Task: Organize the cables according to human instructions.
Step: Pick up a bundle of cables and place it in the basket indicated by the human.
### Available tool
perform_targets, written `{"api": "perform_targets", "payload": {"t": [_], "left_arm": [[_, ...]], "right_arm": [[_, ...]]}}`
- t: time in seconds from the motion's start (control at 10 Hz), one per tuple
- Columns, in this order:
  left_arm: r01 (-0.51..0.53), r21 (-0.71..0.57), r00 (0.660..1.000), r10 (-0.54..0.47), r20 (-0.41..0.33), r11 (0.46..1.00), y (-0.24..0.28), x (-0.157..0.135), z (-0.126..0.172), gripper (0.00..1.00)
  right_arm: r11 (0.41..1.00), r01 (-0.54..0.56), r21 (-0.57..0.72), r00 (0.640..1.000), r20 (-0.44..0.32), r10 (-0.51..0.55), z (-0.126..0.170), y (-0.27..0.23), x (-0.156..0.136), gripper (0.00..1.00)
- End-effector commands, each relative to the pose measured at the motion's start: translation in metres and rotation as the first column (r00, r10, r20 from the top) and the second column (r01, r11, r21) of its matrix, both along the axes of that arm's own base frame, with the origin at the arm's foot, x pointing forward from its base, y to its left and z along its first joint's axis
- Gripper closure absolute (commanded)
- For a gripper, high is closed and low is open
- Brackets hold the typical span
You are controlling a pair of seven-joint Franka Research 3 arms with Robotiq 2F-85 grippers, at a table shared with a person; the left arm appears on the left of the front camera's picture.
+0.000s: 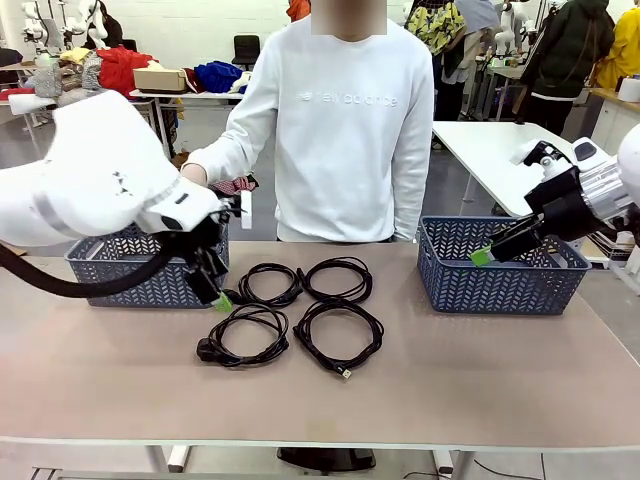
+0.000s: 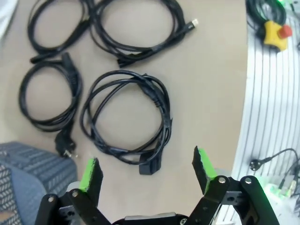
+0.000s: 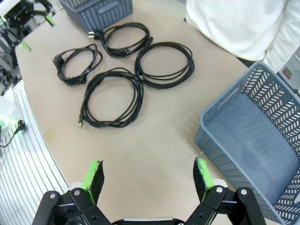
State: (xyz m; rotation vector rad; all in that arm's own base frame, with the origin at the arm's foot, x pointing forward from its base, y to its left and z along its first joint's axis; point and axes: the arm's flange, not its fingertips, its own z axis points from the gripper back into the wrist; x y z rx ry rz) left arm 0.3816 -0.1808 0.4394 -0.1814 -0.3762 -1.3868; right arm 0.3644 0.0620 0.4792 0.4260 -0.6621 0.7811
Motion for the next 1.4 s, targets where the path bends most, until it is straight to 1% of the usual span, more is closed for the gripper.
{"api": "perform_targets", "payload": {"t": [0.0,0.2,0.3,0.4,0.5,0.9,1.1,1.3], "left_arm": [[0.074,0.056,0.997,-0.073,-0.023,0.996,-0.008,0.008,-0.011,0.0],[0.104,0.089,0.994,-0.1,-0.051,0.991,-0.018,0.004,-0.03,0.0],[0.106,0.094,0.993,-0.101,-0.058,0.99,-0.02,0.002,-0.035,0.0],[0.111,0.086,0.992,-0.106,-0.067,0.99,-0.019,0.001,-0.036,0.0],[0.082,0.071,0.995,-0.078,-0.058,0.994,-0.026,0.0,-0.036,0.0],[0.082,0.071,0.995,-0.078,-0.058,0.994,-0.026,0.0,-0.036,0.0],[0.072,0.087,0.996,-0.068,-0.058,0.994,-0.02,-0.001,-0.043,0.0],[0.104,0.135,0.993,-0.094,-0.075,0.985,-0.028,0.0,-0.057,0.0]], "right_arm": [[1.0,-0.014,0.014,1.0,0.005,0.014,-0.001,-0.001,0.002,0.0],[1.0,-0.014,0.014,1.0,0.005,0.014,-0.001,-0.001,0.002,0.0],[1.0,-0.014,0.014,1.0,0.005,0.014,-0.001,-0.001,0.002,0.0],[1.0,-0.014,0.014,1.0,0.005,0.014,-0.001,-0.001,0.002,0.0],[1.0,-0.014,0.014,1.0,0.005,0.014,-0.001,-0.001,0.002,0.0],[1.0,-0.014,0.014,1.0,0.005,0.014,-0.001,-0.001,0.002,0.0],[1.0,-0.014,0.014,1.0,0.005,0.014,-0.001,-0.001,0.002,0.0],[1.0,-0.014,0.014,1.0,0.005,0.014,-0.001,-0.001,0.002,0.0]]}}
